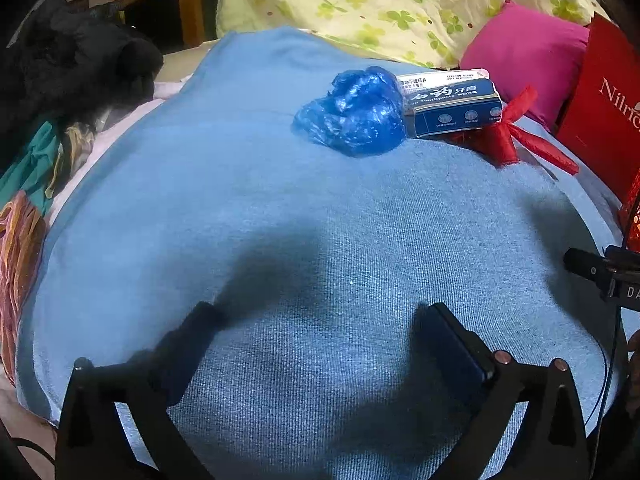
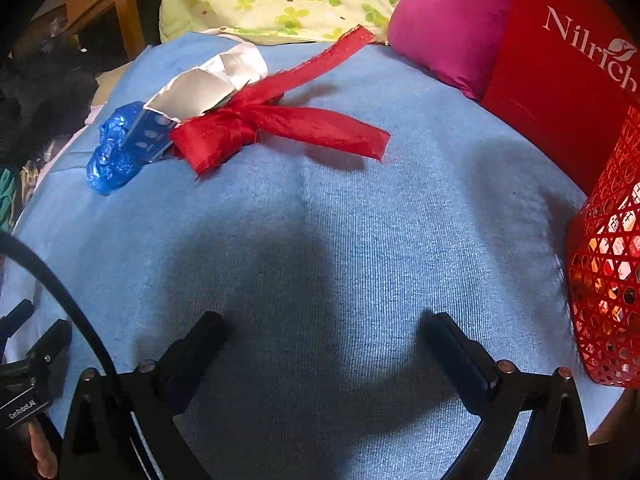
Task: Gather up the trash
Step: 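Grasp the red ribbon with the right gripper while the left gripper approaches the toothpaste box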
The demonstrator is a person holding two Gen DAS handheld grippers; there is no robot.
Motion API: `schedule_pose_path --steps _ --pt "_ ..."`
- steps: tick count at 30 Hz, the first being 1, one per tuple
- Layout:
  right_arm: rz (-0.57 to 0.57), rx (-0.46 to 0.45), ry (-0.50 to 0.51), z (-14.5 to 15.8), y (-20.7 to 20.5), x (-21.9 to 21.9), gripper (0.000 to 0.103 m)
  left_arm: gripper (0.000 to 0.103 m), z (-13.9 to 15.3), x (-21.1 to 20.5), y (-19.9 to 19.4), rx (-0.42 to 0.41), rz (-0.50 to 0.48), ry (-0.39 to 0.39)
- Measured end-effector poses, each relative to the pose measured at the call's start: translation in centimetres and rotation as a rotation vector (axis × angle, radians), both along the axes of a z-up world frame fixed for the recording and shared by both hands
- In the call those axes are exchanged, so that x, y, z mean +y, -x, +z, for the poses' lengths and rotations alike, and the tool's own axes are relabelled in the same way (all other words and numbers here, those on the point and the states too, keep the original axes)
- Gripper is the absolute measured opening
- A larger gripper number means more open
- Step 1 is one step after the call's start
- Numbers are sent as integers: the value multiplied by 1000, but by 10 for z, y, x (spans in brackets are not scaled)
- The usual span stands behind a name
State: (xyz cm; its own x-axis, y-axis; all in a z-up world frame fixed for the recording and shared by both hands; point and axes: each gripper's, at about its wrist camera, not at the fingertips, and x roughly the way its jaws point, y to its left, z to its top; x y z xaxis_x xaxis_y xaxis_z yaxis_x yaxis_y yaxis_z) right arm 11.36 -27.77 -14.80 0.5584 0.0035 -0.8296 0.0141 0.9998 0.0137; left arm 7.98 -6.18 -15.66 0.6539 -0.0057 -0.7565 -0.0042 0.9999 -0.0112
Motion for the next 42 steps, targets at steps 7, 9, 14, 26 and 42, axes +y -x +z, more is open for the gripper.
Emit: schedule_pose_path --steps 7,9,14,26,42 --pt "19 3 17 -1 5 4 103 103 -3 0 5 -28 -7 -8" --pt "37 33 18 -1 2 3 103 103 -3 0 7 -34 -15 -9" --pt "62 188 12 4 -17 2 103 103 -3 1 9 -37 -29 -8" --pt "180 37 11 9 -1 -1 103 103 4 2 12 -43 -32 0" --pt "230 -154 -204 44 -92 -5 51 103 5 -2 7 -81 -12 -37"
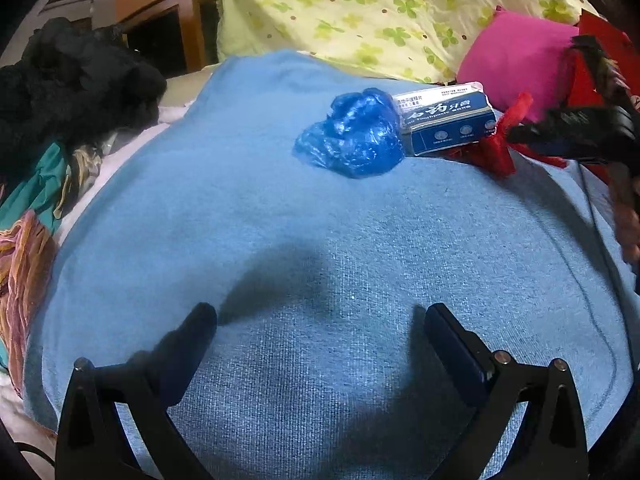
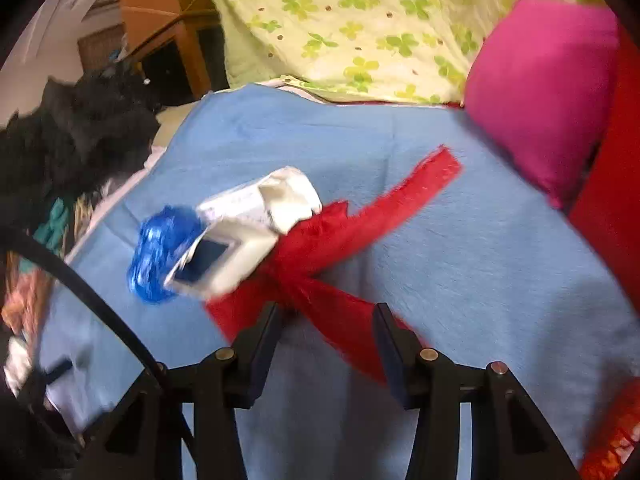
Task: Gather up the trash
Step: 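Grasp the red ribbon with the right gripper while the left gripper approaches the toothpaste box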
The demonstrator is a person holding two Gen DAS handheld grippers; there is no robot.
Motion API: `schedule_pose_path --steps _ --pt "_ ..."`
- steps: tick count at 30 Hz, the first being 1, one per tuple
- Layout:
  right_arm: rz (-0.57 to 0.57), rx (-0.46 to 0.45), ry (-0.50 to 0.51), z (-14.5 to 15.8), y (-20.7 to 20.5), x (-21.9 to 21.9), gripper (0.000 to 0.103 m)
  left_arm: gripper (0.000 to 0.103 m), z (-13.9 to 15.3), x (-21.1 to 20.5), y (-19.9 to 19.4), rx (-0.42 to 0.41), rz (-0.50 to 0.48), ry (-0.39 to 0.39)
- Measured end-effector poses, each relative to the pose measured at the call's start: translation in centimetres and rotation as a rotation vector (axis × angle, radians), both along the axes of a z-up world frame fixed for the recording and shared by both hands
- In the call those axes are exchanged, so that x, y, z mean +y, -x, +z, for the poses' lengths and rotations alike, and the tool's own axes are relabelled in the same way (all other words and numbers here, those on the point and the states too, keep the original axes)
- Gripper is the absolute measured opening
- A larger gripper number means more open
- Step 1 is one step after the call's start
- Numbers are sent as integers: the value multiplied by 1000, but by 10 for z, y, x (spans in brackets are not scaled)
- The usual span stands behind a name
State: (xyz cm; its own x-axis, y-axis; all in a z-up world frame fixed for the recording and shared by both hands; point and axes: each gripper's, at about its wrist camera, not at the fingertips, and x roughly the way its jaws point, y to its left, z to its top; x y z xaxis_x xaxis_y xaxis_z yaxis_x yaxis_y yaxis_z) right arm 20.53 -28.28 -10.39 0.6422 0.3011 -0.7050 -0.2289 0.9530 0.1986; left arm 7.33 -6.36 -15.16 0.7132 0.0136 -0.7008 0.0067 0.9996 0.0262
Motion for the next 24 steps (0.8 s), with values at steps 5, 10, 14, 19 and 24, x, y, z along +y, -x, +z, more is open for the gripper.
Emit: schedule_pose_path --steps 5,10,14,19,24 --pt "-37 75 -158 -12 -31 0 52 103 0 0 -1 4 -16 16" --pt "-14 116 -173 -22 -45 20 55 103 0 -2 -1 10 -28 32" --pt "-2 101 -143 -27 -47 33 49 103 1 -2 0 8 -30 44" --pt "8 124 -190 -28 -38 35 31 103 4 0 2 -2 -23 49" --pt "48 143 -219 -20 -4 35 31 103 7 6 4 -20 -13 71"
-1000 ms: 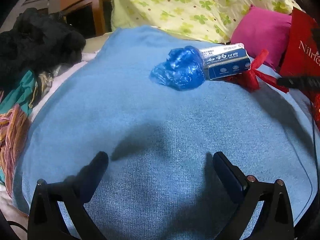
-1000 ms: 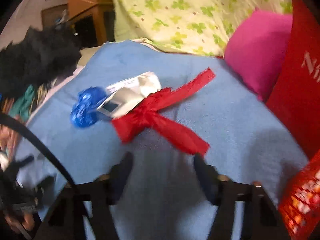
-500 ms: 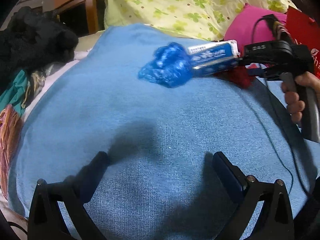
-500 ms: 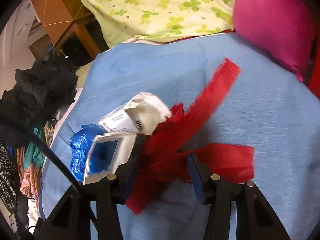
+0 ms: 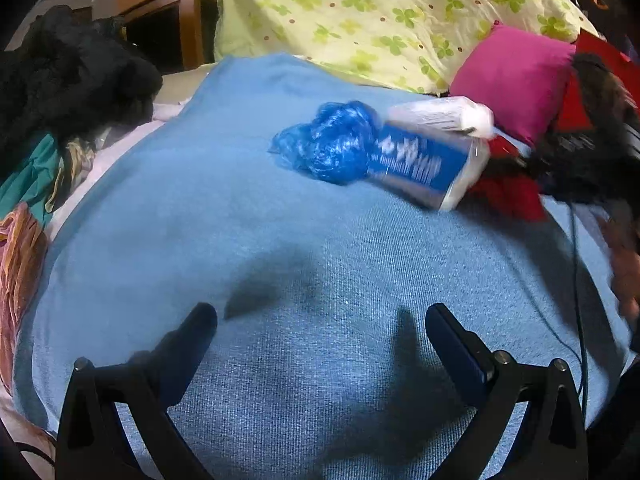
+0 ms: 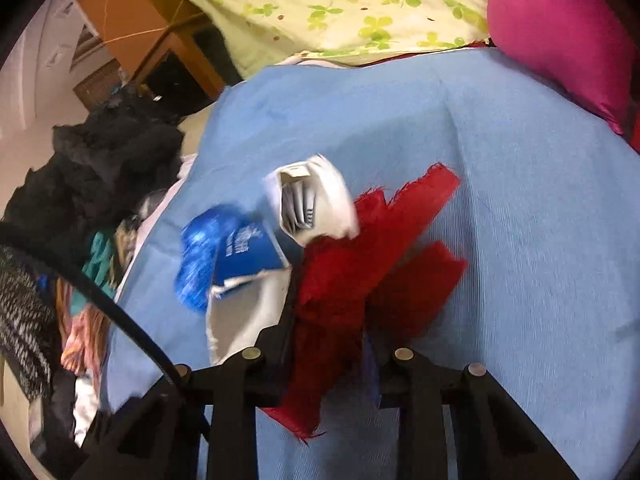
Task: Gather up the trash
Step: 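Grasp the red ribbon with the right gripper while the left gripper approaches the toothpaste box, then grasp the blue toothpaste box with the left gripper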
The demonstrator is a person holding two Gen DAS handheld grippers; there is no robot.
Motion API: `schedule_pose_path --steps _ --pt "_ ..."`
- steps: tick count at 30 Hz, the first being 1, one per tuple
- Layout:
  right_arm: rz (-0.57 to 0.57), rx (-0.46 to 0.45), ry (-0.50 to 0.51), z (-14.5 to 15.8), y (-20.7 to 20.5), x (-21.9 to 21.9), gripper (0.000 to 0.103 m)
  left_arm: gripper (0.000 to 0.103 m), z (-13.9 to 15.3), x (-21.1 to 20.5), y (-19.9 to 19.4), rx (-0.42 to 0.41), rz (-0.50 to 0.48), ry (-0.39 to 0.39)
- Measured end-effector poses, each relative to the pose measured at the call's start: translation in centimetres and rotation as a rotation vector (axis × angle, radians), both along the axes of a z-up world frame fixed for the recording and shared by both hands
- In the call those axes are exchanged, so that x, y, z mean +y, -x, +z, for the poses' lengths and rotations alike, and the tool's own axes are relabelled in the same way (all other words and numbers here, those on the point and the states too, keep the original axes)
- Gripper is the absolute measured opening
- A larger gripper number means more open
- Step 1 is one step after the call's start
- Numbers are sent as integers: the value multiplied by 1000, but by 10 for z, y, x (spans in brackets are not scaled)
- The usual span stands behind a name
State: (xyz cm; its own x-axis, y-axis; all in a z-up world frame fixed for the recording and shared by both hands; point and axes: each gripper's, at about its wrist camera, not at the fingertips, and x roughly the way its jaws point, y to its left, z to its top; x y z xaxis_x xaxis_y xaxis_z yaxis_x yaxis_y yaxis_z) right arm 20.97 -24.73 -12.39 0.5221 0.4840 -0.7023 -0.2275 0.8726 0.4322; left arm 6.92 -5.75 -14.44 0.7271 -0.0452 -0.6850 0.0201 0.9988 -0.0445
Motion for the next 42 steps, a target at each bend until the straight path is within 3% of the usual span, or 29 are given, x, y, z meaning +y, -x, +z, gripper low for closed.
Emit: schedule_pose_path --steps 7,12,15,19,22,28,34,40,42 --pt "64 -6 -75 6 74 -30 31 103 10 3 6 -13 -29 34" --pt "-19 -28 -61 5 118 -66 31 103 38 -9 0 -26 -73 51" --pt "-65 -45 -18 7 125 -79 31 103 60 -17 -24 20 -78 130" --pt "-114 -17 -12 2 120 -95 31 103 82 -20 -64 69 -9 271" --pt "-107 27 -18 -7 114 -97 31 103 88 -32 -93 115 40 307" --pt "-68 46 32 -16 110 -82 31 103 74 -59 -136 253 128 307" --pt "-65 52 -5 -13 110 -89 30 103 59 -78 -158 325 222 141" --pt "-69 47 -18 -10 112 -91 30 103 47 -80 -165 388 252 98" --pt "-73 51 -30 -11 111 -94 30 97 42 -81 -167 413 252 99"
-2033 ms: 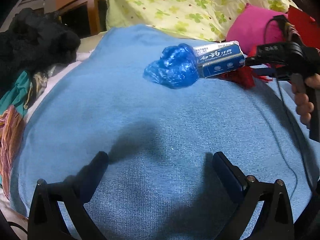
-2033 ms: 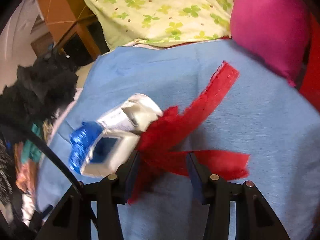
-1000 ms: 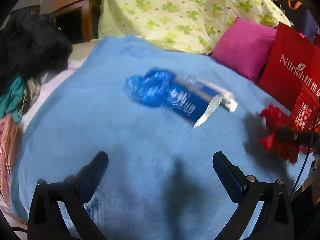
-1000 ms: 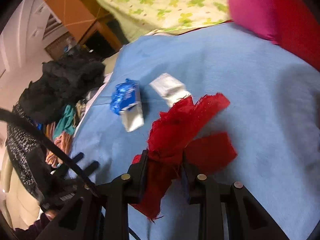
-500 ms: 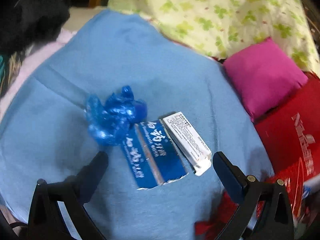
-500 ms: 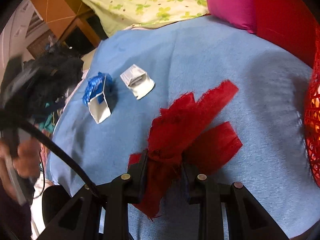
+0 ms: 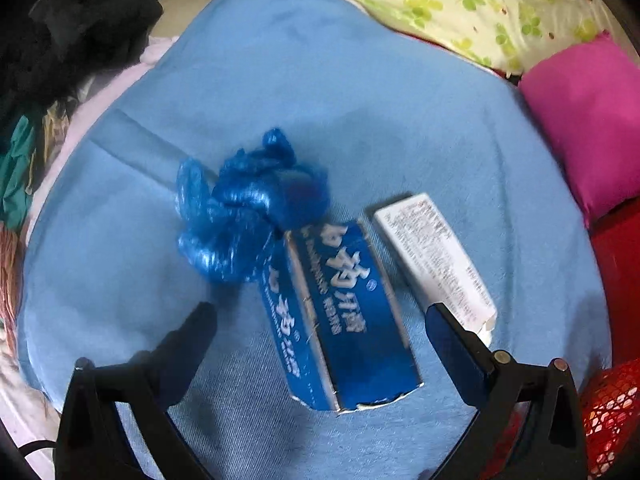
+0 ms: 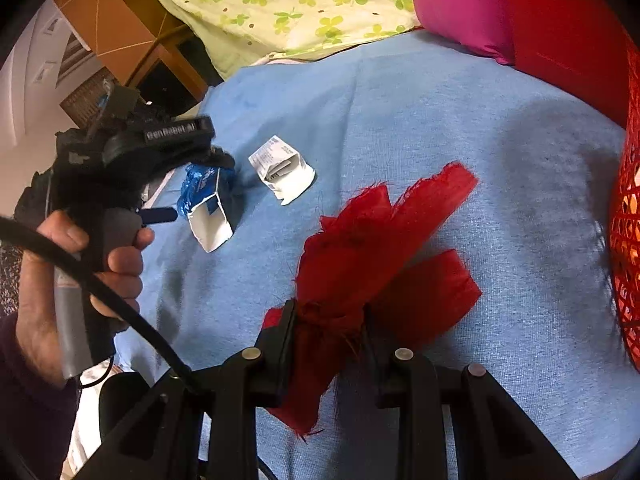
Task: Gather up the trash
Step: 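Grasp the blue toothpaste box with the left gripper, then carry the toothpaste box and red ribbon to the red basket and open both grippers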
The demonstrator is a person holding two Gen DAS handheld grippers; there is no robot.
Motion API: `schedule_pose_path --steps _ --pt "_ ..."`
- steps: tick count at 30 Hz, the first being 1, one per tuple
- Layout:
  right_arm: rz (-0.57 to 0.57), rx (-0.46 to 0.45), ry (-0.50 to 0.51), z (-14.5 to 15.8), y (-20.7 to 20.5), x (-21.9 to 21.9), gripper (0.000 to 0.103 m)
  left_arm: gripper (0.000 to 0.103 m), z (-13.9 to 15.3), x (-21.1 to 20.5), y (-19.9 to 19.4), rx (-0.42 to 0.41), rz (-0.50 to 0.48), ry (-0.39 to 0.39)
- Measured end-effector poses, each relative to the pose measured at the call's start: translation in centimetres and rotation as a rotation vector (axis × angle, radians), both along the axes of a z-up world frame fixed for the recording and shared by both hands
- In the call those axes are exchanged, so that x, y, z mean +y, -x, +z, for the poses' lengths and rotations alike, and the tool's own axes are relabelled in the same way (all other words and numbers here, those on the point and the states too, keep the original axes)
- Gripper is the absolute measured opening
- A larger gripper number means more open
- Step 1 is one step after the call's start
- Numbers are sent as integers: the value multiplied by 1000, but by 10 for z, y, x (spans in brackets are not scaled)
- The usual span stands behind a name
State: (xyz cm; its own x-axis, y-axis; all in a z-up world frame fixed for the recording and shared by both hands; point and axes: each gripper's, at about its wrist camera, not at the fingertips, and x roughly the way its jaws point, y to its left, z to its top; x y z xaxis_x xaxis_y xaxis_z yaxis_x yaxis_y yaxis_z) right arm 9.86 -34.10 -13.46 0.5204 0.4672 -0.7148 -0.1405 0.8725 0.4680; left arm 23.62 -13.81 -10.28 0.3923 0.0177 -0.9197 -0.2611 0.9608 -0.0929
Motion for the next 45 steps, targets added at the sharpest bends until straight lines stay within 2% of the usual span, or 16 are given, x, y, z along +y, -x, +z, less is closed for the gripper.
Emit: schedule_pose_path --steps 2,3,5,6,8,11,14,16,25,28,32,38,45 --pt "-5 -16 -9 4 1 -1 31 75 -8 4 2 37 -6 35" --pt "-5 -16 -9 4 1 -1 31 68 -13 6 3 55 -11 62" --pt "-4 -31 -18 7 3 -1 31 47 -19 11 7 79 -8 66" --pt "-2 -43 -20 9 4 -1 31 43 -20 13 9 81 -11 62" --pt "0 -72 -20 15 7 0 30 42 -21 18 15 76 -27 73" --pt "-2 -102 -25 20 10 -1 30 41 -16 20 27 53 -65 44" --pt "-13 -144 -17 28 15 -2 31 41 -5 18 42 2 -104 31" --pt "-20 -166 -11 31 17 -2 31 41 7 18 55 -37 -136 31" --pt "-66 -407 -9 73 54 -16 31 41 77 -5 125 -226 -300 14" --pt "-105 -473 -16 87 69 -28 31 41 100 -29 137 -287 -361 -8" --pt "-185 -561 -35 105 93 -55 31 41 122 -61 153 -345 -443 6" --pt "-297 -603 -66 113 113 -96 31 41 150 -105 176 -416 -575 40" --pt "-445 -630 -122 118 137 -150 31 41 170 -162 194 -471 -732 69"
